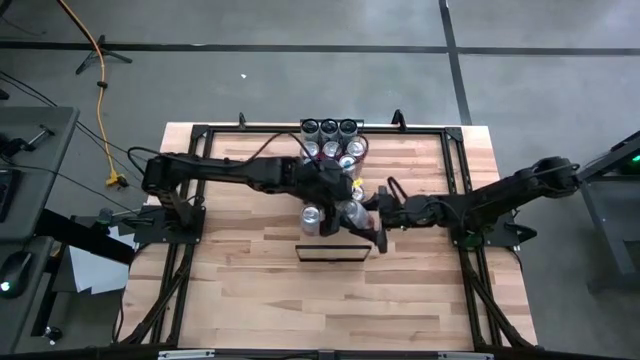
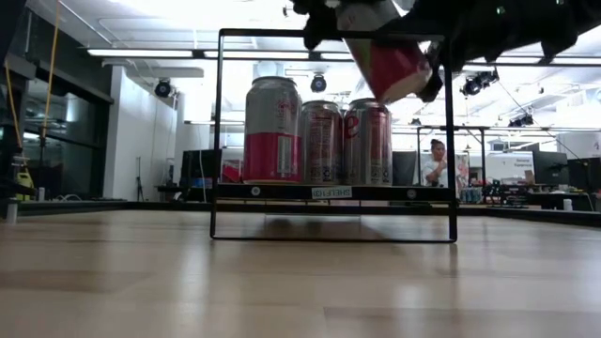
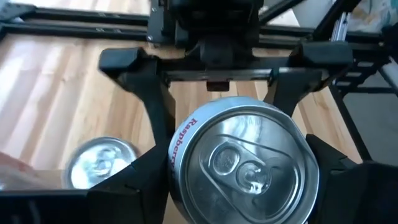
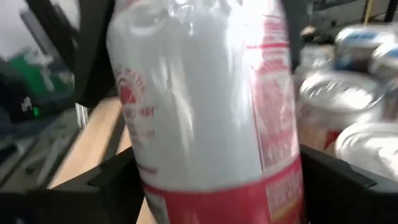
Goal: Place canned beverage on shelf
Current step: Put the pink-white soda can on the shelf aligned with the other pink-white soda can
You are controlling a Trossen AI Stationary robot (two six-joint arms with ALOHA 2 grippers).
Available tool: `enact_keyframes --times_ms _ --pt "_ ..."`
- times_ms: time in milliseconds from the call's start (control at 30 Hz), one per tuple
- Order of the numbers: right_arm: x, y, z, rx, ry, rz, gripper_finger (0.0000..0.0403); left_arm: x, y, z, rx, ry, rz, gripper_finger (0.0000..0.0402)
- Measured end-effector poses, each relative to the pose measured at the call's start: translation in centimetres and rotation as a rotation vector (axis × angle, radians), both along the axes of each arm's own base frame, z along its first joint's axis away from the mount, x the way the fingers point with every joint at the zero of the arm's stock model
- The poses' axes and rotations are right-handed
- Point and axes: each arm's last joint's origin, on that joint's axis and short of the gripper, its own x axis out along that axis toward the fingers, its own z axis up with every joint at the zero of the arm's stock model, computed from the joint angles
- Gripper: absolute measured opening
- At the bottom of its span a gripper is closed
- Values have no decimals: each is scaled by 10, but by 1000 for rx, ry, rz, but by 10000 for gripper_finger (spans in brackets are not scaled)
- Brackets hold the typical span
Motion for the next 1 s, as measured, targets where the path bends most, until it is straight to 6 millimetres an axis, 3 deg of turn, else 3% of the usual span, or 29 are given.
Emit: enact_keyframes --times_ms 267,500,733,1000 --pt "-23 -6 28 88 -65 -30 340 -21 9 26 3 -26 25 205" --pt "-57 -12 46 172 -63 -44 341 -36 10 25 36 90 106 205" --pt "-79 -20 57 153 -106 -151 342 -32 1 24 4 102 96 205" --pt "-82 -21 56 138 -91 -191 342 -29 -8 35 0 112 74 205"
